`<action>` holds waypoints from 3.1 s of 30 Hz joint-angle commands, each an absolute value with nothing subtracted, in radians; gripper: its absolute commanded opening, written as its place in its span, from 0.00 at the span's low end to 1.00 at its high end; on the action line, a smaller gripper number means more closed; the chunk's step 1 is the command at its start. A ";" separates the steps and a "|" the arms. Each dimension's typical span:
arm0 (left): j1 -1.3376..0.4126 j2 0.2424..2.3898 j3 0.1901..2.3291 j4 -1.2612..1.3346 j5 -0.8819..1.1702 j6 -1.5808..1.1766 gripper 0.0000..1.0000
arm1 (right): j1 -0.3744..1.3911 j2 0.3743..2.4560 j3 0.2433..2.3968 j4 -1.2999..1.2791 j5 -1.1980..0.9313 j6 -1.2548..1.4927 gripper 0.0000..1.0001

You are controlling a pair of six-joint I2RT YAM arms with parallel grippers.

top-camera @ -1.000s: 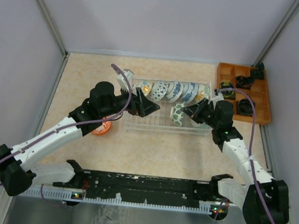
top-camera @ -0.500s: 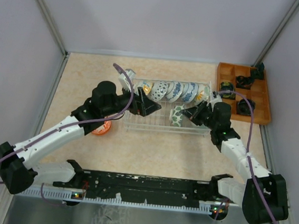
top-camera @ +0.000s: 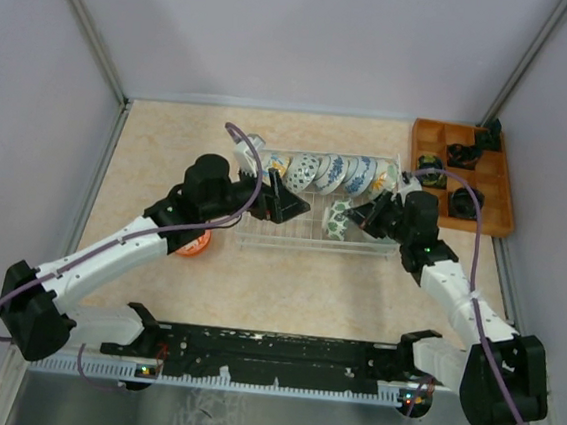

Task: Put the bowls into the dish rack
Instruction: Place the bowl in the dish rack.

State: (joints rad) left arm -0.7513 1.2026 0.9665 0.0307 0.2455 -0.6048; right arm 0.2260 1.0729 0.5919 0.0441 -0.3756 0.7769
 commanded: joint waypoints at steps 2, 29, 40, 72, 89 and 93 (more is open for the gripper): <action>-0.761 1.208 1.005 0.071 0.259 -0.601 1.00 | 0.221 1.062 0.629 -0.102 -0.293 0.689 0.04; -0.793 1.296 1.048 0.061 0.261 -0.601 1.00 | 0.221 1.008 0.716 -0.323 -0.084 0.558 0.35; -0.805 1.349 1.068 0.065 0.263 -0.597 1.00 | 0.221 0.919 0.758 -0.346 -0.104 0.551 0.43; -0.813 1.407 1.268 -0.327 -0.049 -0.552 1.00 | 0.221 0.641 0.680 -0.465 -0.623 0.408 0.99; -0.838 1.586 1.394 -0.323 -0.093 -0.565 1.00 | 0.280 0.644 0.681 -0.422 -0.617 0.425 0.99; -0.844 1.550 1.347 -0.287 -0.099 -0.579 1.00 | 0.289 0.640 0.682 -0.441 -0.615 0.417 0.99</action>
State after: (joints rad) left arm -0.8326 1.5860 1.3628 -0.3370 -0.0864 -0.5674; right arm 0.2768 0.6491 0.6590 -0.4526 -0.6170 0.4370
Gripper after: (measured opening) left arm 0.997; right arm 0.990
